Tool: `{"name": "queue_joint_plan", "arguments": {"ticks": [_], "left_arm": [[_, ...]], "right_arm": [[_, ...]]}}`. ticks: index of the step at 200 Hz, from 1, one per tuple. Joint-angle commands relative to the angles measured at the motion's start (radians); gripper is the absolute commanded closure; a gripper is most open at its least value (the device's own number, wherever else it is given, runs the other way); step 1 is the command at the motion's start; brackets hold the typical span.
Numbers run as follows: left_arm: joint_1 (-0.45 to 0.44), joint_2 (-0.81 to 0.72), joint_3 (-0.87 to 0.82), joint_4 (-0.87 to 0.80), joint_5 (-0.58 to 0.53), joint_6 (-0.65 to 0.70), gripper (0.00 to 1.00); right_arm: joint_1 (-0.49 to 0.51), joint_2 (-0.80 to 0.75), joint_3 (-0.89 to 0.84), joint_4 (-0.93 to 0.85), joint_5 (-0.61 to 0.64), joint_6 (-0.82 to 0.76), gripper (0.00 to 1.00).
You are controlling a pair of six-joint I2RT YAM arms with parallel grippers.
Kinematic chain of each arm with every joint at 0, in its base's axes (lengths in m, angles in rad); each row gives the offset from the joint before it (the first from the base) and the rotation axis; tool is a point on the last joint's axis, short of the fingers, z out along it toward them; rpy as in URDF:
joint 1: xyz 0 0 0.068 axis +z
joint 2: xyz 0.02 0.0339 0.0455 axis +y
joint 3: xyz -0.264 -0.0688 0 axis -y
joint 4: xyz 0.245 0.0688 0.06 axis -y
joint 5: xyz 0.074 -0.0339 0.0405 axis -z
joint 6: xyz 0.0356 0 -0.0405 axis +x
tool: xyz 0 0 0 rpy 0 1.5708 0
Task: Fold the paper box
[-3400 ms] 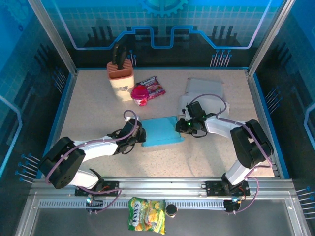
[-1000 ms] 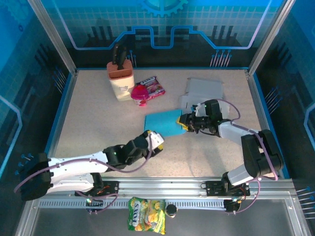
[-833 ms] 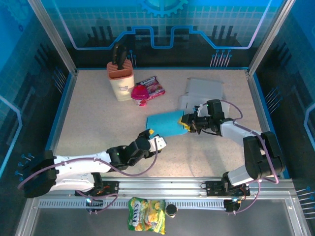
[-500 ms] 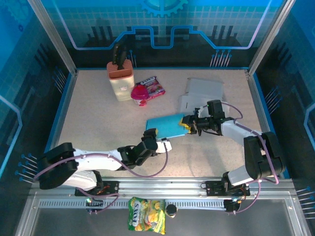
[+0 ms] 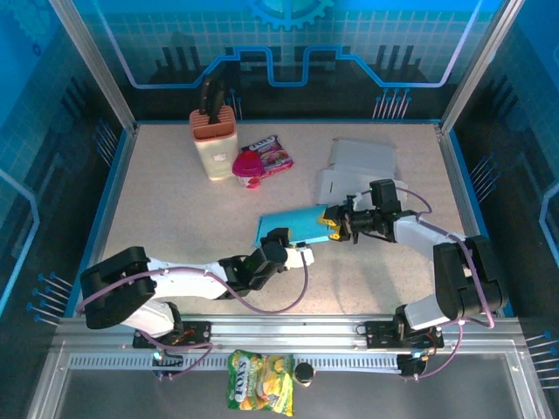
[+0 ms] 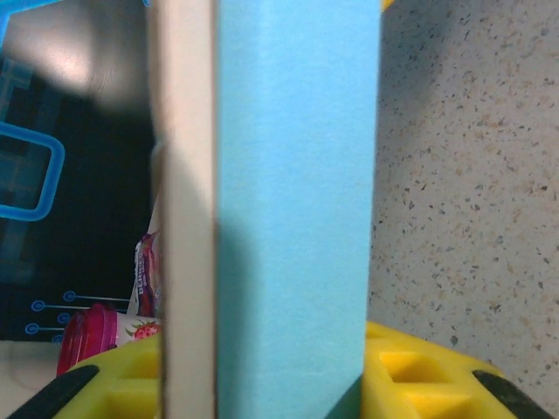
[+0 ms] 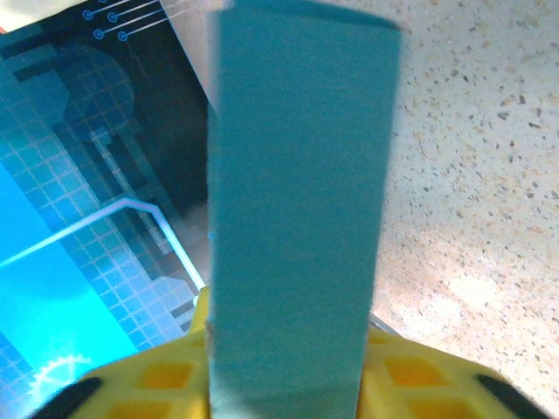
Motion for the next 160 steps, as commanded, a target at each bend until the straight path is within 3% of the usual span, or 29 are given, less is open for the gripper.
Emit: {"name": "queue_joint_plan", "arguments": {"ticks": [1,36,58,79,99,126,160], "left_arm": [[0.004,-0.056,0.036,-0.086,0.040,-0.029,0.66],[0.005,-0.149,0.098,-0.340,0.114,-0.128,0.67],[0.027,-0.192,0.199,-0.597,0.217,-0.258,0.69],[0.067,-0.192,0.317,-0.843,0.366,-0.389,0.71],[0.093,-0.163,0.395,-0.991,0.456,-0.466,0.72],[0.124,-0.101,0.479,-1.122,0.523,-0.514,0.72],[0.172,-0.027,0.555,-1.215,0.616,-0.529,0.72]], "right_arm": [[-0.037,-0.028,-0.027,0.057,-0.054,0.049,0.50],[-0.132,-0.174,-0.076,0.069,-0.020,0.075,0.28],[-0.200,-0.337,-0.092,-0.080,0.061,0.003,0.27],[-0.199,-0.538,-0.087,-0.334,0.253,-0.087,0.29],[-0.109,-0.745,-0.116,-0.466,0.461,-0.057,0.32],[0.104,-0.980,-0.165,-0.530,0.735,0.070,0.34],[0.367,-1.011,-0.180,-0.488,0.962,0.176,0.33]]}}
